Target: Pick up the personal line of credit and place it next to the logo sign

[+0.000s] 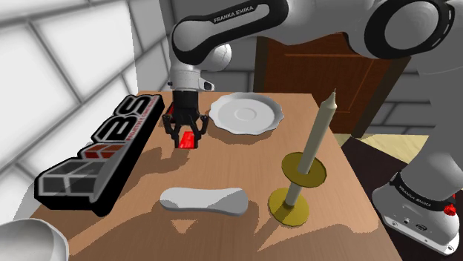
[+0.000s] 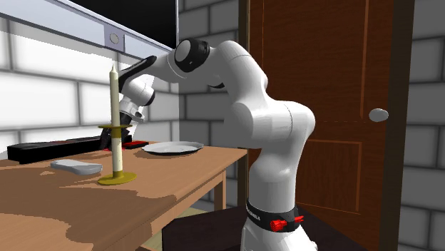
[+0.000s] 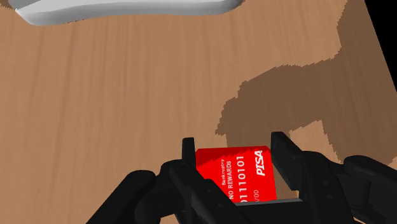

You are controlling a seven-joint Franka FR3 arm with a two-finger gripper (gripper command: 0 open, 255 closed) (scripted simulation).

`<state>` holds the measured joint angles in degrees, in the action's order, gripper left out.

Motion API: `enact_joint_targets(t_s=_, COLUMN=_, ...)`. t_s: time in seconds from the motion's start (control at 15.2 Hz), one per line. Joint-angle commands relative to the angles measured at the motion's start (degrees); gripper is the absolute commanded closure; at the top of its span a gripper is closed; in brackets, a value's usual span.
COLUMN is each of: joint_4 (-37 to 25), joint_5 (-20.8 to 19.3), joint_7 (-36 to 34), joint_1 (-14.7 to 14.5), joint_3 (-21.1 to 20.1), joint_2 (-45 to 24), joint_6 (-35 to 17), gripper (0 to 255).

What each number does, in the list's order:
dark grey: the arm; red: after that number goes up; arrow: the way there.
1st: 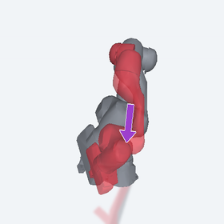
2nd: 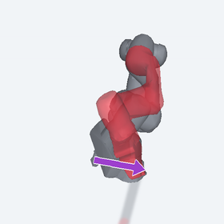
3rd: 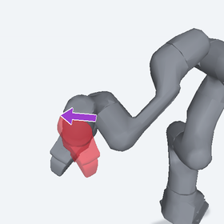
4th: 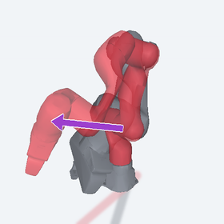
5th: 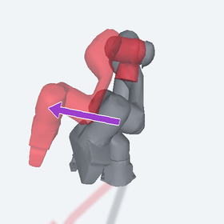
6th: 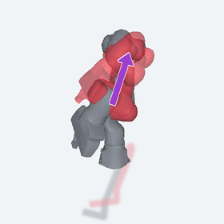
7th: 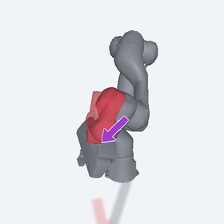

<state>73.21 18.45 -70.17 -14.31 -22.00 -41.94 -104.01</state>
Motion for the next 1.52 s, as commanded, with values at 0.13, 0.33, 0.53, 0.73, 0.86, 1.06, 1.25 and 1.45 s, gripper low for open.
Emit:
enact_joint_targets(t_s=0.13, joint_4=1.14, joint_5=-0.02, joint_7=0.73, joint_1=-0.11, joint_3=0.12, joint_2=-0.78, joint_6=-1.78, gripper=255)
enact_joint_targets(t_s=0.33, joint_4=1.13, joint_5=-0.03, joint_7=0.73, joint_1=-0.11, joint_3=0.12, joint_2=-0.79, joint_6=-1.77, gripper=255)
enact_joint_targets(t_s=0.53, joint_4=1.13, joint_5=-0.03, joint_7=0.73, joint_1=-0.11, joint_3=0.12, joint_2=-0.79, joint_6=-1.77, gripper=255)
enact_joint_targets(t_s=0.73, joint_4=1.13, joint_5=-0.02, joint_7=0.73, joint_1=-0.11, joint_3=0.12, joint_2=-0.78, joint_6=-1.77, gripper=0)
enact_joint_targets(t_s=0.86, joint_4=1.13, joint_5=-0.02, joint_7=0.73, joint_1=-0.11, joint_3=0.12, joint_2=-0.78, joint_6=-1.77, gripper=0)
enact_joint_targets(t_s=1.06, joint_4=-0.39, joint_5=-0.15, joint_7=0.55, joint_1=0.26, joint_3=0.2, joint_2=-0.68, joint_6=-0.03, gripper=0)
enact_joint_targets(t_s=1.25, joint_4=-5.46, joint_5=-0.58, joint_7=-0.06, joint_1=1.13, joint_3=0.43, joint_2=-0.92, joint_6=5.11, gripper=0)
enact_joint_targets(t_s=1.45, joint_4=-5.46, joint_5=-0.58, joint_7=-0.05, joint_1=1.13, joint_3=0.43, joint_2=-0.91, joint_6=5.11, gripper=0)
